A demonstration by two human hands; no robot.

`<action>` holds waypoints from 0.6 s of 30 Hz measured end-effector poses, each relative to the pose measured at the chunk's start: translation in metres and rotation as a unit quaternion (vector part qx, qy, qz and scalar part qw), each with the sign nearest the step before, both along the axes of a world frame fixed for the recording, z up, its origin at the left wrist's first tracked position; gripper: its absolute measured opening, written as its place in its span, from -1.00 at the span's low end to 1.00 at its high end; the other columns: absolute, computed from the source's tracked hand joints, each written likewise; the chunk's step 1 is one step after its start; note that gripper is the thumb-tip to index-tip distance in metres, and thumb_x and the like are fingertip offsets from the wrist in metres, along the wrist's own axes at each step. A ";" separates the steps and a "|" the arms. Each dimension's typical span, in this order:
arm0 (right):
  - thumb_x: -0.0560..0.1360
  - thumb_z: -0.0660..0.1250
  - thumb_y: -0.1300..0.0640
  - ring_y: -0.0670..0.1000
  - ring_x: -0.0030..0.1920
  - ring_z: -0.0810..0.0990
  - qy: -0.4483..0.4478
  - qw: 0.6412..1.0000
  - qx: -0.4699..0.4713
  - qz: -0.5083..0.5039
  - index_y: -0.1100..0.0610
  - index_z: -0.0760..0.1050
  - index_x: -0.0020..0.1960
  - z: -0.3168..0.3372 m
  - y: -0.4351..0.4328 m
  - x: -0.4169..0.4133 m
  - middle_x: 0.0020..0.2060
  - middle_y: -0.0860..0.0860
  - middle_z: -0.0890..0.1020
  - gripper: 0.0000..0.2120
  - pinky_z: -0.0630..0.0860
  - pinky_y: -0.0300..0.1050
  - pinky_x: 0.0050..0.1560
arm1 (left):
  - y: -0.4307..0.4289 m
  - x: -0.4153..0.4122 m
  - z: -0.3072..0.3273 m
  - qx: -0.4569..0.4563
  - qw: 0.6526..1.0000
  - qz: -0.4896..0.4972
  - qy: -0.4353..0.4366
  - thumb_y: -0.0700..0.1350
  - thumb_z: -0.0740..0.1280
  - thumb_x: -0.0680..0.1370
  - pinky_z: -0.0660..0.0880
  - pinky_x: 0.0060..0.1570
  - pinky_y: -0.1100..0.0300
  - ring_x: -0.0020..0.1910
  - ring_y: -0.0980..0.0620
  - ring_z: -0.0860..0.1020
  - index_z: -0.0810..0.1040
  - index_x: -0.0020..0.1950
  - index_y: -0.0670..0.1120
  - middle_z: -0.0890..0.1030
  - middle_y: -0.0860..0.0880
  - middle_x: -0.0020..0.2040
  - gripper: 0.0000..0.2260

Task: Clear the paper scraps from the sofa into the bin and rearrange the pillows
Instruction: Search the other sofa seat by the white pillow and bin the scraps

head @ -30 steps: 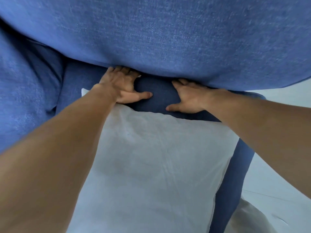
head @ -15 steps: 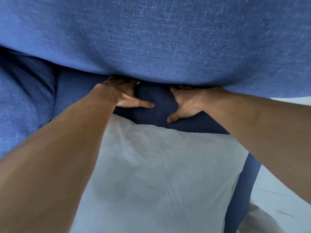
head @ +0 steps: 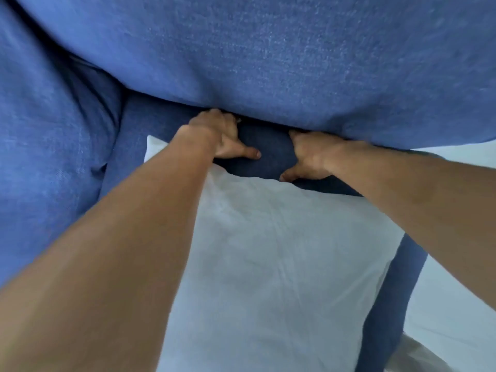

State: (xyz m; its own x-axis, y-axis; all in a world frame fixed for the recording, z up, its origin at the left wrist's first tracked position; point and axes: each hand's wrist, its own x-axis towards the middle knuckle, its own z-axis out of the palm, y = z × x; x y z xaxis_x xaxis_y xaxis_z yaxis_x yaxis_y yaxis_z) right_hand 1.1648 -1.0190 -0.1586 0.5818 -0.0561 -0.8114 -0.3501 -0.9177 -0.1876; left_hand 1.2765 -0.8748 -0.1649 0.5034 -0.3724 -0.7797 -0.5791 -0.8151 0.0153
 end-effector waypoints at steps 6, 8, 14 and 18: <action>0.56 0.28 0.15 0.25 0.35 0.38 -0.072 0.995 -0.063 0.005 0.20 0.30 0.40 0.033 0.001 -0.027 0.39 0.18 0.34 -0.56 0.36 0.07 0.29 | -0.012 -0.030 0.034 -0.042 0.997 0.047 -0.039 -0.08 0.30 0.57 0.37 0.27 0.01 0.32 -0.22 0.42 0.42 0.40 -0.10 0.39 -0.19 0.36 -0.60; 0.55 0.19 0.28 0.24 0.31 0.42 -0.070 0.995 -0.059 0.039 0.19 0.36 0.34 0.051 0.002 -0.027 0.33 0.19 0.40 -0.64 0.40 0.05 0.24 | -0.004 -0.038 0.051 -0.047 0.994 0.095 -0.041 -0.17 0.23 0.60 0.36 0.25 0.02 0.31 -0.22 0.41 0.42 0.40 -0.11 0.38 -0.20 0.35 -0.65; 0.50 0.19 0.33 0.17 -0.06 0.47 -0.066 0.995 -0.034 0.066 0.11 0.39 -0.02 0.084 -0.007 -0.044 0.01 0.12 0.46 -0.85 0.37 -0.09 -0.15 | 0.006 -0.058 0.086 -0.091 0.971 0.204 -0.083 -0.15 0.22 0.60 0.45 0.15 0.00 0.20 -0.24 0.48 0.48 0.31 -0.10 0.45 -0.19 0.25 -0.72; 0.56 0.15 0.28 0.10 -0.13 0.38 -0.087 0.993 -0.017 0.082 0.11 0.41 -0.02 0.105 -0.011 -0.046 -0.04 0.10 0.40 -0.88 0.31 -0.15 -0.33 | 0.001 -0.070 0.118 -0.126 0.950 0.265 -0.109 -0.24 0.20 0.56 0.43 -0.06 0.07 0.09 -0.19 0.48 0.47 0.29 -0.06 0.46 -0.15 0.21 -0.69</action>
